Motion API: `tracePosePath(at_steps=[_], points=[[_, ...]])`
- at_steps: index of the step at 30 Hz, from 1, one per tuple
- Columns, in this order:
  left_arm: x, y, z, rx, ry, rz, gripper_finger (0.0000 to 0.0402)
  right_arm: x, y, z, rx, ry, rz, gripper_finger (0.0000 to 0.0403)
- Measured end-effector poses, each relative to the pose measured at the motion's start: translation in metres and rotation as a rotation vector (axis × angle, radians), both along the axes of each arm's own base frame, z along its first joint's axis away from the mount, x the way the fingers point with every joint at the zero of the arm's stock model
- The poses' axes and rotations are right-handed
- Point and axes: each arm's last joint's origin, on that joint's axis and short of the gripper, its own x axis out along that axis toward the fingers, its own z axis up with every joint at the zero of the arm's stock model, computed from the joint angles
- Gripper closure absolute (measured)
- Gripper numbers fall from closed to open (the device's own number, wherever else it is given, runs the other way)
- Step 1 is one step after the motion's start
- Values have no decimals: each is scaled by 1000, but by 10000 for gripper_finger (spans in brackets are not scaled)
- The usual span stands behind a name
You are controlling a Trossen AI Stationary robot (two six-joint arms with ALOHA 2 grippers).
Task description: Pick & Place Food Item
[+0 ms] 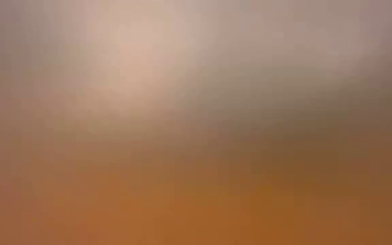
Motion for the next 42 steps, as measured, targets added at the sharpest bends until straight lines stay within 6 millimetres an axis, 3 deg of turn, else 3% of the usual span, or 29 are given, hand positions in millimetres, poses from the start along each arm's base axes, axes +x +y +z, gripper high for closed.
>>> tracePosePath(at_steps=[20,24,31,38,42], points=[[0,0,0,0,0,-5,256,0,0,0,0,0,0,305],[-1,1,6,-10,-63,21,256,0,0,0,0,0,0,305],[-1,3,12,-396,-203,61,256,0,0,0,0,0,0,305],[3,4,9,-607,-207,64,256,0,0,0,0,0,0,305],[5,2,12,-617,-221,-12,256,0,0,0,0,0,0,305]])
